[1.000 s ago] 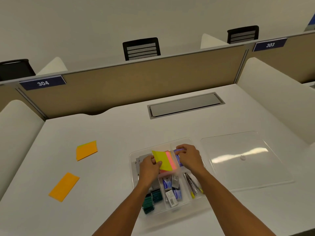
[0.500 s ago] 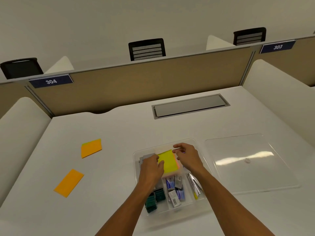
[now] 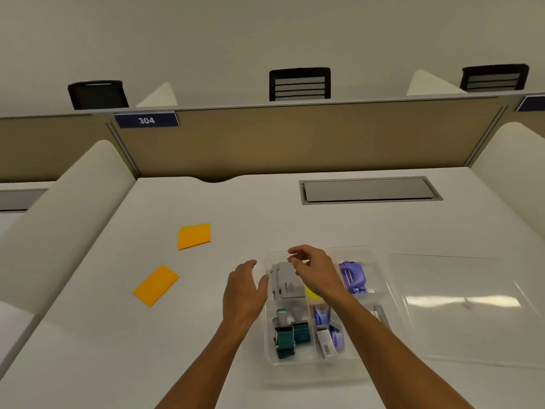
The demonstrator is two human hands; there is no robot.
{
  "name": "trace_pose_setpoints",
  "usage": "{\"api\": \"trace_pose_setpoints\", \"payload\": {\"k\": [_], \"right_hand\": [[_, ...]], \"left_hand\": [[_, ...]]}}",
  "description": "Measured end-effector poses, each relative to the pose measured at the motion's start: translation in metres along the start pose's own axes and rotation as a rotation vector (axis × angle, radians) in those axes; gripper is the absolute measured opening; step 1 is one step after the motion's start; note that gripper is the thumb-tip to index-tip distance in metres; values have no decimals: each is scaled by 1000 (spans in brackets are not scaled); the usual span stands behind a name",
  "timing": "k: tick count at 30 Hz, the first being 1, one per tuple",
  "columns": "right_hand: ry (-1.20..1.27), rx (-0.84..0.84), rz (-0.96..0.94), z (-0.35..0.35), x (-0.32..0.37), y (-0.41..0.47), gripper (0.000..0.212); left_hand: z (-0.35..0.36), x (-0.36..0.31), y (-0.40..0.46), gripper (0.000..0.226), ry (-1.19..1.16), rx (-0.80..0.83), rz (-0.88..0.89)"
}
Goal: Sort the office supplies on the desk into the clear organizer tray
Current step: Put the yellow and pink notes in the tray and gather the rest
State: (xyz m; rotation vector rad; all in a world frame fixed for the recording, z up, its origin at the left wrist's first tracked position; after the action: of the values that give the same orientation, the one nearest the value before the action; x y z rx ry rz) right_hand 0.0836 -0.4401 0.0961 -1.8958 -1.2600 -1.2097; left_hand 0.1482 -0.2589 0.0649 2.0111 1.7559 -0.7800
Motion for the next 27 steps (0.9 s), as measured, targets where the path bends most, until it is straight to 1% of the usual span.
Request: {"api": "trace_pose_setpoints", "payload": {"k": [5,10,13,16,18,23,27], "right_hand": [[-35,88,-31,35,22,5,20],[-84,172,-42,74,34,16,25],[-131,229,-60,99,38,23,28],[-193,278,-84,122,40,33,34],[-246,318,-109,138,41,39,39],[-378,413,-153,176,47,59,57],[-476,486,-149,202,44,77,71]], "left_hand": [[-29,50,7,49,31,-128,-25],[-53,105,28,54,148,-144,-123],[-66,138,38,63,220,-152,-167],[-75,164,44,84,319,-151,-197],[-80,179,49,94,364,-144,-202],[-88,202,65,102,408,-133,-201],[-85,215,76,103,369,-91,-214]]}}
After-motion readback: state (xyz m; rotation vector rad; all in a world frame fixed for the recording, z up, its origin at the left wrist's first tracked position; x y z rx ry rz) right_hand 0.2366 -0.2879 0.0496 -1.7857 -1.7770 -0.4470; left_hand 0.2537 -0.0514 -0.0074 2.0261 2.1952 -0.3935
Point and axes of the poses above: each hand's wrist, its own y-axis towards the middle knuckle, its own z-axis out of the palm, x = y × z, the point moved 6 cm from there along y, towards the middle knuckle, and after that the axes turned 8 degrees about -z, right-handed, at the moved point
